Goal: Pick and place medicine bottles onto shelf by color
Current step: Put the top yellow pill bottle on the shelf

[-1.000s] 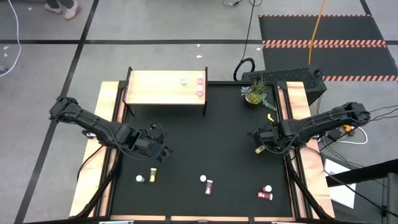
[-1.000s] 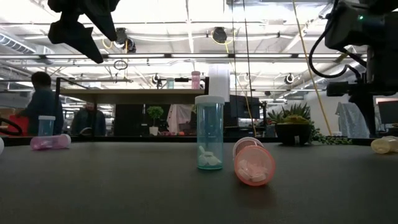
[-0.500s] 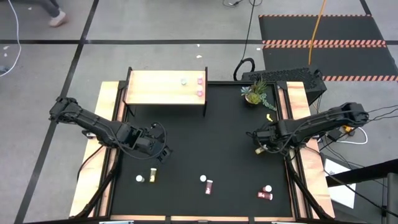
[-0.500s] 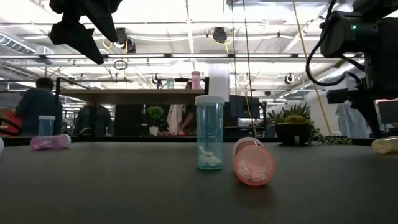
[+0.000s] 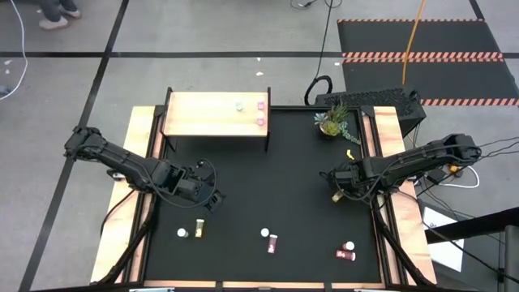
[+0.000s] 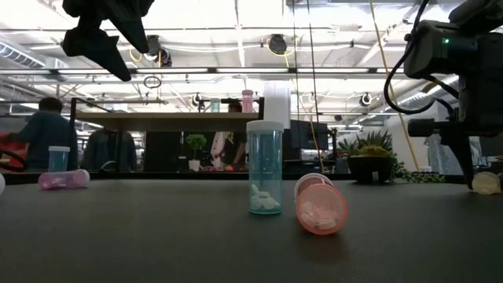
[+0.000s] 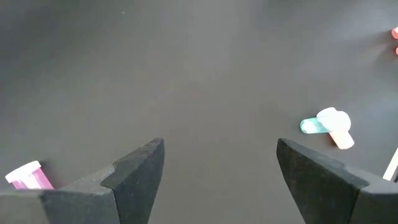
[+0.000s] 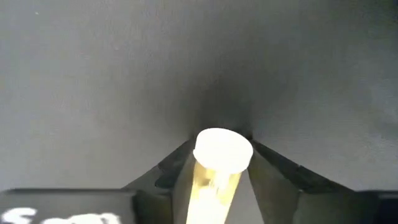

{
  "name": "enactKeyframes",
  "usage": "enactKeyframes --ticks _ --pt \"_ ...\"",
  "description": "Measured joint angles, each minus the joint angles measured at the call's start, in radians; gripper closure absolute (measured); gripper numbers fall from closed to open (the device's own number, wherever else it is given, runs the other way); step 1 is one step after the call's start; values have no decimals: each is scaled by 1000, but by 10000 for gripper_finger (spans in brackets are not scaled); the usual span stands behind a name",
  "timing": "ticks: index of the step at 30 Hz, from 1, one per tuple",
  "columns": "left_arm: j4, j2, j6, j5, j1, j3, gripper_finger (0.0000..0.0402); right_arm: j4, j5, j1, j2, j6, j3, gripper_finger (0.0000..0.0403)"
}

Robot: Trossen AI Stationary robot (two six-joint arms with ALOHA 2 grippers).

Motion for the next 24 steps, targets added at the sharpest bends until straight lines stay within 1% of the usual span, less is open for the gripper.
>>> enactKeyframes --ticks 3,6,12,19,24 --pt "0 0 -1 0 0 0 92 1 4 0 0 -8 0 287" --pt "0 0 1 0 0 0 92 10 14 1 0 -23 0 295" --pt "0 0 10 0 14 0 92 95 114 1 0 -81 0 296" --pt "6 0 55 1 31 0 92 199 217 2 0 -214 0 296" --pt "45 0 73 8 33 0 92 274 273 3 0 -315 0 296"
